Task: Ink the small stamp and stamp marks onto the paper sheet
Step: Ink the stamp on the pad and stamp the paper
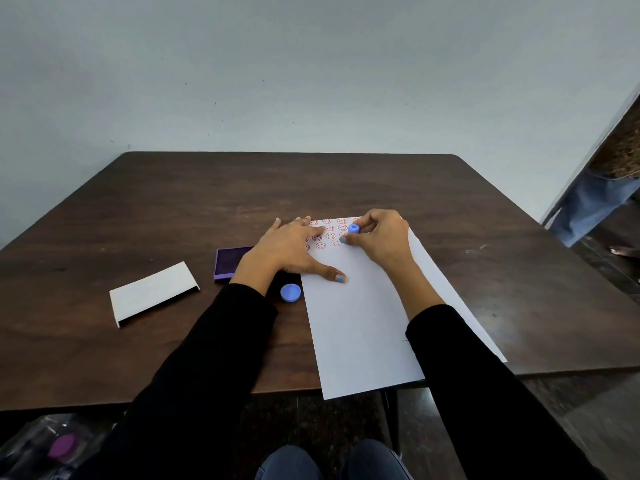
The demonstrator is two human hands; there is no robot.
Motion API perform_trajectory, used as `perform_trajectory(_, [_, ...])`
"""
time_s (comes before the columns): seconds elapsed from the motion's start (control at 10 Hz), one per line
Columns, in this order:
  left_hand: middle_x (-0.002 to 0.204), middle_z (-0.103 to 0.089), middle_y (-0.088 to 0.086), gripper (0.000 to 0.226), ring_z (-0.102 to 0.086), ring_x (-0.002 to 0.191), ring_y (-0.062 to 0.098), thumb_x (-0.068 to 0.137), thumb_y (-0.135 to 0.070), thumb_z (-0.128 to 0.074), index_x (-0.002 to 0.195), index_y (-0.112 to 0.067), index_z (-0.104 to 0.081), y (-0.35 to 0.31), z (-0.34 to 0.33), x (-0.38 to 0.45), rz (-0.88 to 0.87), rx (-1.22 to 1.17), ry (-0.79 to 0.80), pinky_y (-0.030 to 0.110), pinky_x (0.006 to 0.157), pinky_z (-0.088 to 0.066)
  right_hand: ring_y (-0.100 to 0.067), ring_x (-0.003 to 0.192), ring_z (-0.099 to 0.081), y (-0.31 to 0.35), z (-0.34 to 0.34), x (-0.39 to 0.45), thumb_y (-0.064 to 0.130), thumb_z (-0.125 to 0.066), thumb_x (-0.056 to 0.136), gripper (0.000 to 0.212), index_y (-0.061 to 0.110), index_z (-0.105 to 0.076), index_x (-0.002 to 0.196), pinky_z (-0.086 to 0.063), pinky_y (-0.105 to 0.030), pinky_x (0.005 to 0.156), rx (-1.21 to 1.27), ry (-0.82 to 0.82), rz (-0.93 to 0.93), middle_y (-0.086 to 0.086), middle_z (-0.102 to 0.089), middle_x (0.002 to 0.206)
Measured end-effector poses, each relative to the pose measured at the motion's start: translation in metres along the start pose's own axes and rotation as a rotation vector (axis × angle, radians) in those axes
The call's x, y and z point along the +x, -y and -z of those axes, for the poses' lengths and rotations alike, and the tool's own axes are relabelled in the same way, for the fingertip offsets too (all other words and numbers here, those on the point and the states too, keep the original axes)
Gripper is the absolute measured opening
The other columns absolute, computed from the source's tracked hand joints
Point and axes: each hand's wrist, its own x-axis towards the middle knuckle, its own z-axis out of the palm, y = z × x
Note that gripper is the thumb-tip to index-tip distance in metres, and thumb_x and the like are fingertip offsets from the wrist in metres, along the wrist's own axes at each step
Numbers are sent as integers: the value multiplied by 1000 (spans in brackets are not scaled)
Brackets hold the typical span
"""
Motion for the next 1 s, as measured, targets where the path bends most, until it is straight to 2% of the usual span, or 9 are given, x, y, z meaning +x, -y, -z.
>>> perform_trajectory(0.2, [159,-13,-2,120,-8,147,15,43,-86,-60,145,-32,-25,0,-1,-2,-6,-16,-27,47,118,6,-13,69,-57,2,-7,-4,19,-80,71,20,10,-64,80,-41,-16,55,-24,-65,8,-9,-71,88])
perform_trajectory(0.3, [159,-14,-2,120,-8,147,15,43,-86,-60,144,-32,-26,0,-1,-1,-4,-21,-26,48,117,6,-13,69,-57,4,-7,-3,19,-81,70,21,13,-61,75,-40,-15,54,-20,-75,-4,-10,-72,90])
perform_trajectory(0.4, [159,-14,-1,118,-9,147,16,45,-86,-60,144,-32,-26,0,0,0,-1,-14,-22,48,117,6,-13,70,-56,5,-9,-3,22,-79,72,23,15,-59,78,-40,-19,59,-80,-77,-6,-9,-71,92])
perform_trajectory(0.5, [159,-14,-1,118,-9,147,16,45,-86,-60,144,-32,-26,-1,-1,-2,-1,-10,-28,48,117,6,-12,71,-54,5,-12,-4,24,-76,76,23,11,-62,89,-39,-19,61,-132,-84,-11,-9,-70,94])
perform_trajectory(0.7, [159,-14,-1,117,-9,147,15,46,-84,-63,144,-31,-27,-2,0,-5,-3,-33,-33,47,118,6,-13,74,-56,9,-12,-4,22,-78,74,23,9,-65,89,-43,-22,64,-103,-103,-48,-10,-70,95])
perform_trajectory(0.8, [159,-15,-2,117,-9,147,15,46,-83,-63,144,-31,-27,-3,0,-5,0,-28,-39,48,118,5,-13,74,-56,9,-12,-6,22,-77,75,22,11,-64,89,-41,-19,61,-108,-106,-46,-9,-70,94])
perform_trajectory(1.0, [159,-15,0,115,-9,147,17,48,-82,-64,144,-31,-28,-4,0,-5,2,-31,-40,49,118,6,-15,75,-57,8,-13,-7,23,-76,76,24,11,-63,92,-41,-22,65,-122,-105,-38,-10,-70,95])
